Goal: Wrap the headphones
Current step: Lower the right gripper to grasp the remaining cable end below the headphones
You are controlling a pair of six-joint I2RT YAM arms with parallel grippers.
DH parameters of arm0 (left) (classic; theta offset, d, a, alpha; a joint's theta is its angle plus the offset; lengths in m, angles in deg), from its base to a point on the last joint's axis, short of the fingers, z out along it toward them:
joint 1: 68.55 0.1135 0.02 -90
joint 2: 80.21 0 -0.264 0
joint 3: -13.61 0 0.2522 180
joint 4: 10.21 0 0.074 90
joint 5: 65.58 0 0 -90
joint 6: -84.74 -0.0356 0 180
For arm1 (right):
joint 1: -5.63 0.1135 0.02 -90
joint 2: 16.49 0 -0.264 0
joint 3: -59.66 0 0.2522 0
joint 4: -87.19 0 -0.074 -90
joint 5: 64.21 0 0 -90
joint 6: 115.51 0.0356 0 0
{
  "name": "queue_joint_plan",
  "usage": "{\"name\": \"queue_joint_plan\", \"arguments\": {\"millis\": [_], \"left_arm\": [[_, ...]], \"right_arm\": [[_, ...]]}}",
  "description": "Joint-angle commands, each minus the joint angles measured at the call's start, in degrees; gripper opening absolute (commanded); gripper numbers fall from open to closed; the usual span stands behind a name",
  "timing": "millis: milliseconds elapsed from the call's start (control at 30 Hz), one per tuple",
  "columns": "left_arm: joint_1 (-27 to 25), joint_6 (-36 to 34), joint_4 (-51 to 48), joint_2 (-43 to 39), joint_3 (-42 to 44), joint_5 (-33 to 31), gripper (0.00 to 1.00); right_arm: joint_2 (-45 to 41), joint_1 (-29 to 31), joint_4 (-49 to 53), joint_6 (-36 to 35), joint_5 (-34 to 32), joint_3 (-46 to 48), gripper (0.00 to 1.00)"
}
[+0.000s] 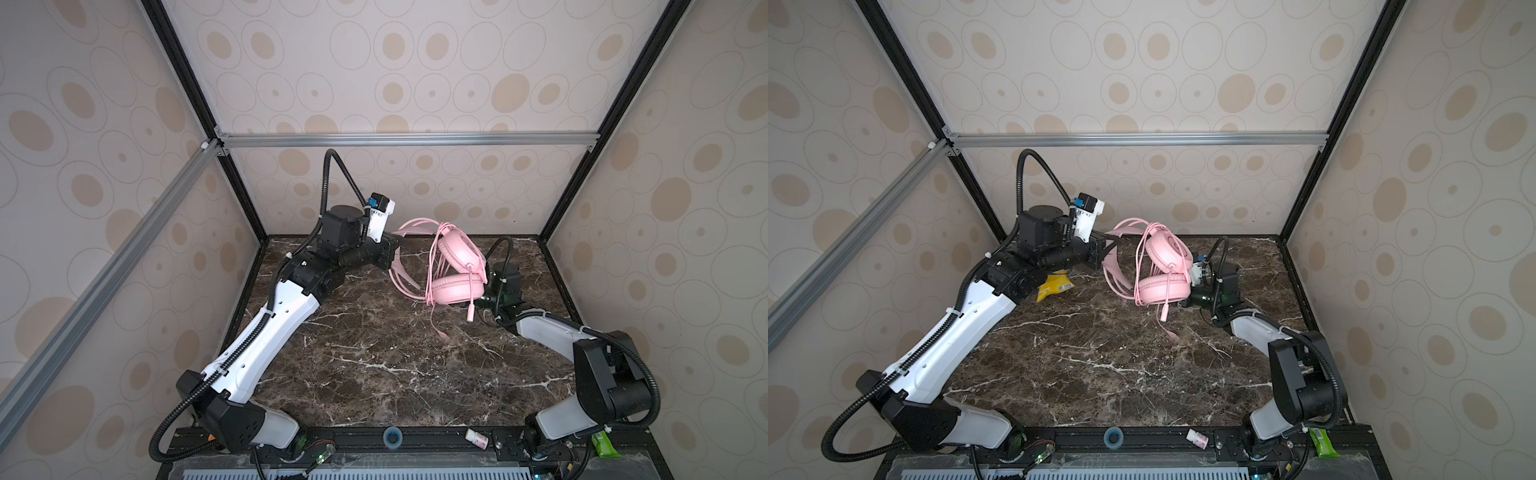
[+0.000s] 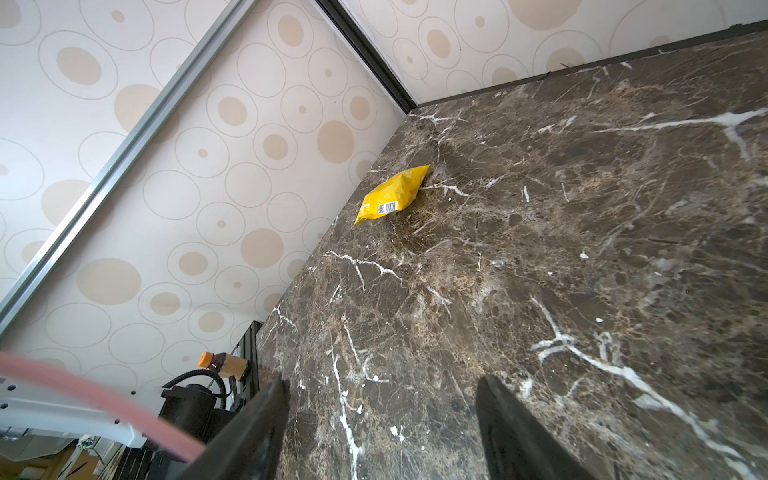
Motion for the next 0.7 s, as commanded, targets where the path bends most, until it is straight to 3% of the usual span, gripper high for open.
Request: {"name": "queue_joint_plan", "arguments": {"millis": [0, 367, 667], "left_arm": [[0.2, 2.9, 4.2, -0.8, -4.4, 1.9, 0.00], [0.3, 2.6, 2.5, -0.3, -8.6, 3.7, 0.00], [0.3, 4.1, 1.3, 1.5, -14.8, 5.1, 0.00]], "right_arm": [[-2.9, -0.1, 0.1, 0.2, 0.1, 1.7, 0.74], [-8.1, -3.8, 7.7, -3.6, -2.0, 3.8, 0.74], [-14.3, -3.5, 20.0, -16.2, 3.1, 0.8, 0.73]]}}
